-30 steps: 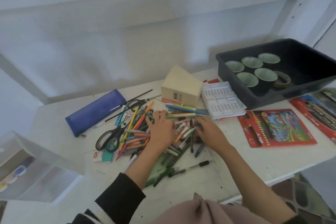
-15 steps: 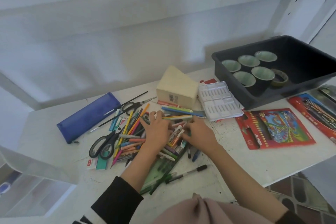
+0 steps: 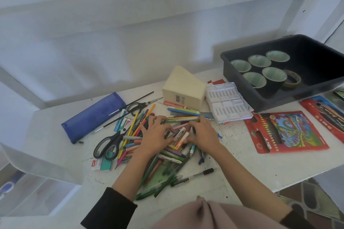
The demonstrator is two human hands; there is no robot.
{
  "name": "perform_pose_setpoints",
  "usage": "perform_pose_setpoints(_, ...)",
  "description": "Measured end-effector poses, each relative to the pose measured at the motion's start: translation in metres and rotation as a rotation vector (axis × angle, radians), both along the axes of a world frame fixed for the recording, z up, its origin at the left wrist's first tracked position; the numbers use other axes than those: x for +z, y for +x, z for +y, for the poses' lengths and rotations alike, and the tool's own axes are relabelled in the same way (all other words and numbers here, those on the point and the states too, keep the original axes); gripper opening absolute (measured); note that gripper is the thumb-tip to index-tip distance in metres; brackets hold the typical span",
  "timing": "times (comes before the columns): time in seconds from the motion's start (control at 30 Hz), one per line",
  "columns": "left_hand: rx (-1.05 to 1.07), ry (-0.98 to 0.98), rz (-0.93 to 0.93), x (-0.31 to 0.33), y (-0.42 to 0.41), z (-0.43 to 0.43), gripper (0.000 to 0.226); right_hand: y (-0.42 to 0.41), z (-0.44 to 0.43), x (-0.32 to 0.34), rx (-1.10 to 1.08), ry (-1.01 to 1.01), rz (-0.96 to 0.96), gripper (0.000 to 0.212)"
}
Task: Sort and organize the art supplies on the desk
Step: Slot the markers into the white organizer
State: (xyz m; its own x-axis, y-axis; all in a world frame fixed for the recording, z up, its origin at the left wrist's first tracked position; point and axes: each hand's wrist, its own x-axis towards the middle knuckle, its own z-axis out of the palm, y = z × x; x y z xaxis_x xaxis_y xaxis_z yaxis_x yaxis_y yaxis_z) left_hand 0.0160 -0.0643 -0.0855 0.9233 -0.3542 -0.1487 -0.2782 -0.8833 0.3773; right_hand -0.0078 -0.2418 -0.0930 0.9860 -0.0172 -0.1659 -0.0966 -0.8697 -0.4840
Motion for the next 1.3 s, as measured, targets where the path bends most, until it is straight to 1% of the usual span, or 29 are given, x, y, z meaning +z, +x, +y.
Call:
perform_pose_setpoints(0.07, 0.005, -0.017, 0.000, -0.001, 0.001, 0.000, 0.019, 0.002, -0.005, 0.003, 0.003, 0.047, -0.036, 0.035)
perform_pose_setpoints(0.13, 0.015, -0.039, -0.002, -0.003, 0.003, 0.001, 0.015, 0.004, -0.010, 0.008, -0.015, 0.159, -0.059, 0.031)
perform_pose_setpoints(0.2, 0.026, -0.052, -0.016, -0.006, 0.004, 0.000, 0.011, 0.003, -0.016, 0.015, -0.054, 0.350, -0.057, 0.026)
perform_pose_setpoints(0.33, 0.020, -0.093, -0.094, -0.003, 0.012, -0.008, 0.008, 0.000, -0.028, 0.029, -0.159, 0.794, 0.000, 0.015)
perform_pose_setpoints(0.37, 0.021, -0.084, -0.123, 0.000, 0.016, -0.012, 0.009, -0.001, -0.031, 0.032, -0.197, 0.872, 0.007, 0.014)
perform_pose_setpoints(0.43, 0.030, -0.004, -0.225, 0.006, 0.027, -0.022, 0.015, 0.001, -0.037, 0.036, -0.272, 0.956, -0.012, 0.013)
perform_pose_setpoints(0.5, -0.004, 0.079, -0.307, 0.013, 0.037, -0.036, 0.024, 0.001, -0.045, 0.040, -0.329, 0.992, -0.075, 0.011)
perform_pose_setpoints(0.53, -0.049, 0.094, -0.315, 0.015, 0.042, -0.043, 0.028, 0.001, -0.049, 0.041, -0.353, 1.012, -0.110, 0.010)
perform_pose_setpoints(0.63, -0.249, 0.112, -0.289, 0.013, 0.050, -0.064, 0.034, 0.001, -0.060, 0.045, -0.423, 1.045, -0.182, 0.008)
perform_pose_setpoints(0.7, -0.327, 0.138, -0.276, 0.007, 0.051, -0.073, 0.036, 0.001, -0.066, 0.047, -0.459, 1.039, -0.208, 0.011)
perform_pose_setpoints(0.8, -0.311, 0.146, -0.255, -0.003, 0.051, -0.082, 0.034, -0.001, -0.073, 0.049, -0.477, 1.013, -0.222, 0.015)
perform_pose_setpoints(0.97, -0.315, 0.161, -0.277, -0.003, 0.050, -0.085, 0.031, -0.005, -0.079, 0.051, -0.485, 1.013, -0.225, 0.016)
perform_pose_setpoints(1.07, -0.313, 0.108, -0.291, 0.000, 0.050, -0.080, 0.028, -0.005, -0.080, 0.052, -0.504, 0.999, -0.238, 0.014)
perform_pose_setpoints(1.13, -0.294, 0.050, -0.333, 0.002, 0.049, -0.076, 0.026, -0.004, -0.078, 0.053, -0.512, 1.009, -0.239, 0.012)
perform_pose_setpoints(1.3, -0.180, -0.257, -0.523, 0.014, 0.037, -0.062, 0.016, -0.001, -0.066, 0.058, -0.478, 1.036, -0.243, 0.011)
